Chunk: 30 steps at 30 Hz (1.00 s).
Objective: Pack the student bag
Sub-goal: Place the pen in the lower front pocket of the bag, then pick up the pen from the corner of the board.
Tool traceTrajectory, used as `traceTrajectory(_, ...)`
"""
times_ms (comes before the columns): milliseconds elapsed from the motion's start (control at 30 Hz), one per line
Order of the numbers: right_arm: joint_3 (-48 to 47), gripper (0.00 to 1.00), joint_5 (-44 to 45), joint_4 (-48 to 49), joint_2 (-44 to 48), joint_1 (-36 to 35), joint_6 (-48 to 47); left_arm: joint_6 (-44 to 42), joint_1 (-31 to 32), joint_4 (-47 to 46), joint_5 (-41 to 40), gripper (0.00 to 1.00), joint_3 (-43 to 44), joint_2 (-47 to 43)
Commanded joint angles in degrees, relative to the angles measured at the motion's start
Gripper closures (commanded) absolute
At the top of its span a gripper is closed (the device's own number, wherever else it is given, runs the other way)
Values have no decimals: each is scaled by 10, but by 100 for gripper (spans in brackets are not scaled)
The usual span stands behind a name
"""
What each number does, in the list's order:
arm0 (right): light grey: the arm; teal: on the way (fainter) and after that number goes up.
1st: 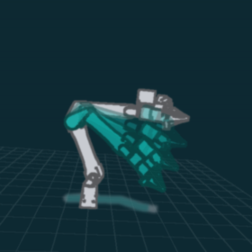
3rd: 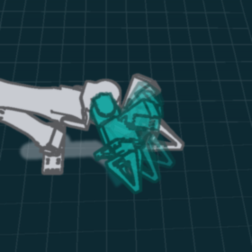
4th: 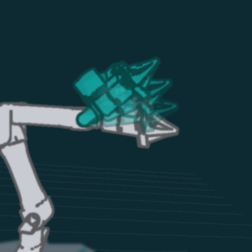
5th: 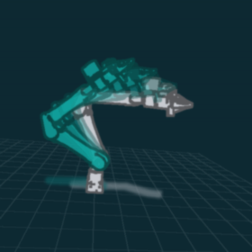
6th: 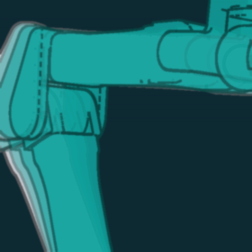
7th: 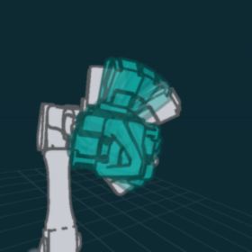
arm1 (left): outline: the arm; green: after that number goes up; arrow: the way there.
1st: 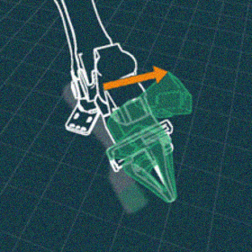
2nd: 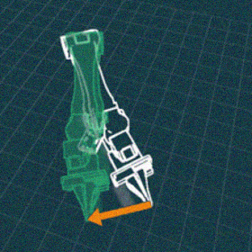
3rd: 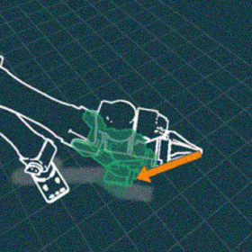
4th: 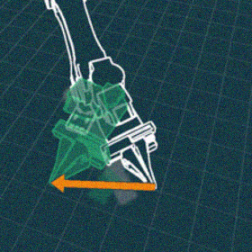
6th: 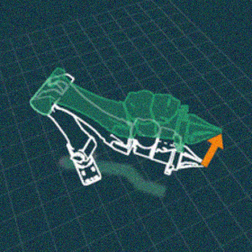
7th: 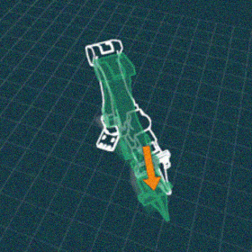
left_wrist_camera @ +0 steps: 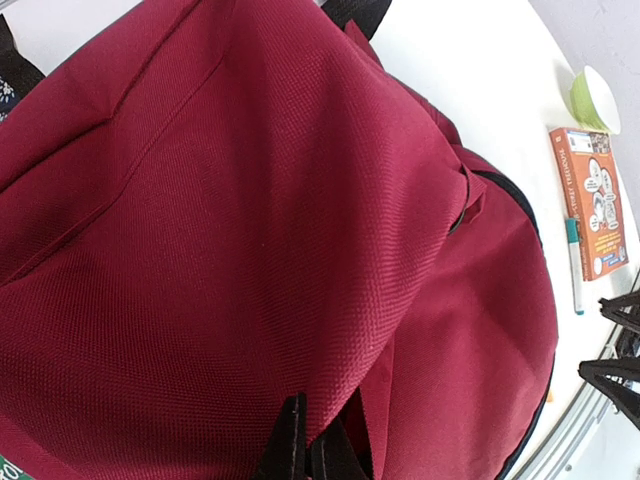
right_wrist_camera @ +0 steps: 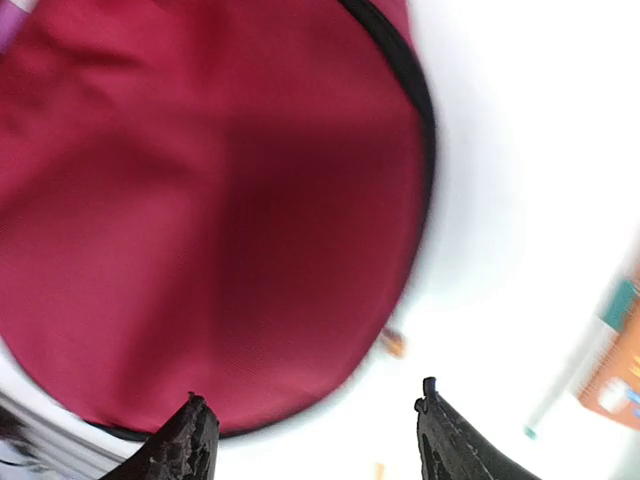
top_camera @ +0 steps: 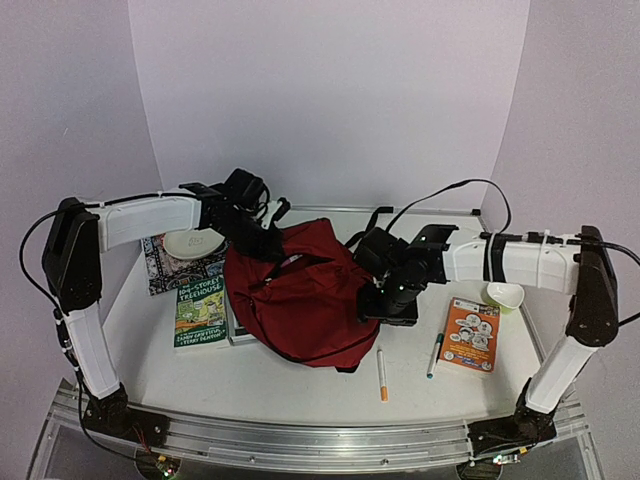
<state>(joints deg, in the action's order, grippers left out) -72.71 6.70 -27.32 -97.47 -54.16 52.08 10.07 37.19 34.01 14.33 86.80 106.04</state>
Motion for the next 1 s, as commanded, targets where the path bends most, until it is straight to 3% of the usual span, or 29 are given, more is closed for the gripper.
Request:
traceTrajectory(0, 17, 31, 34, -147, -11, -31, 1, -14, 3, -8, 4, 100, -12, -32)
traceTrajectory(267, 79, 35, 1, -129, -16, -37, 23, -19, 3, -13, -19, 100, -25, -37)
traceTrajectory(600, 93, 42, -59, -27, -80, -37, 24, -22, 3, -14, -30, 100, -30, -36)
traceTrajectory(733, 103, 49, -62, -16, -100, -37, 26, -22, 3, -14, -27, 100, -30, -33)
traceTrajectory(967, 131, 71, -78, 0, -111, -37, 37, -22, 2, -14, -21, 100, -29, -31)
